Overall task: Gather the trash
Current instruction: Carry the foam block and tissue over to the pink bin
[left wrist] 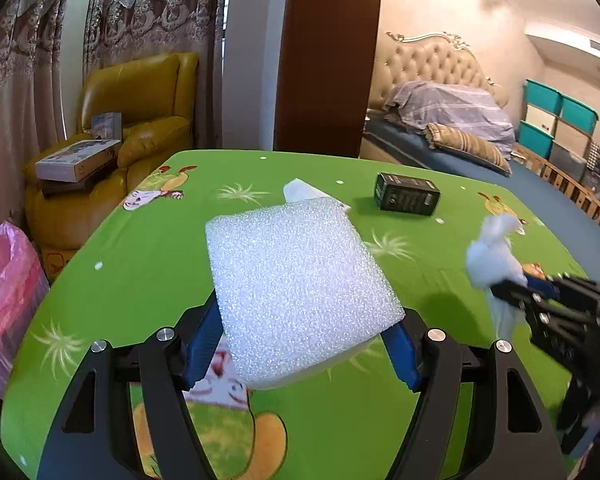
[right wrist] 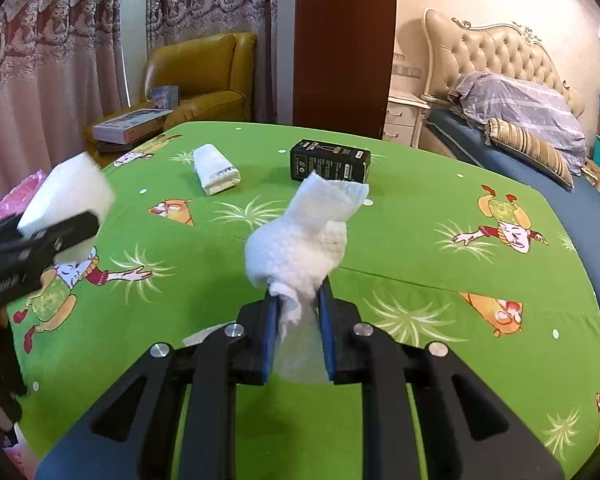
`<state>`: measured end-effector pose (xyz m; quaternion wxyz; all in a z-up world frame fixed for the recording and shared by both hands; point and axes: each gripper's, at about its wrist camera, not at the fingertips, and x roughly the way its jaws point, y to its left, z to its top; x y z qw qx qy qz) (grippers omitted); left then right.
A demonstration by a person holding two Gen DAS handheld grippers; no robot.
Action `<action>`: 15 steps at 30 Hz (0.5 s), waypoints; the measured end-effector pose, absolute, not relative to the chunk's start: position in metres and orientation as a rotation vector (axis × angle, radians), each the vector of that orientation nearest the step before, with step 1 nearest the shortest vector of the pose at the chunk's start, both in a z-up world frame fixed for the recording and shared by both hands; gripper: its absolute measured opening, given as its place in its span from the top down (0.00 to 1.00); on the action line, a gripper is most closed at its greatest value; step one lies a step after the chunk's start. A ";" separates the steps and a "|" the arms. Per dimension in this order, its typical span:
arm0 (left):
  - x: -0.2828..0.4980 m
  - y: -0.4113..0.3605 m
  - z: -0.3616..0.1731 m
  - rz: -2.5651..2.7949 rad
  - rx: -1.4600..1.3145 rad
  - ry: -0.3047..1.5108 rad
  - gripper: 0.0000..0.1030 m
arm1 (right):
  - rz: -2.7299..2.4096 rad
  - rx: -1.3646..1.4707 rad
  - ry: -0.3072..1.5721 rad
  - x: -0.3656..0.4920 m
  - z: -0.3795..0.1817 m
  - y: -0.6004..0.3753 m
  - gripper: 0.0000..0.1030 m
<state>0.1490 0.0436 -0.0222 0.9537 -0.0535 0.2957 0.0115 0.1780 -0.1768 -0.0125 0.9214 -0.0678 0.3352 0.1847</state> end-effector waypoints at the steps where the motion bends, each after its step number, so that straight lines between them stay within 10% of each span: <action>1: 0.146 0.043 -0.025 0.018 -0.111 0.599 0.35 | 0.373 -0.141 0.690 0.178 -0.013 -0.177 0.82; 15: 0.134 0.024 -0.020 0.023 -0.015 0.528 0.35 | 0.338 -0.201 0.674 0.173 -0.013 -0.167 0.82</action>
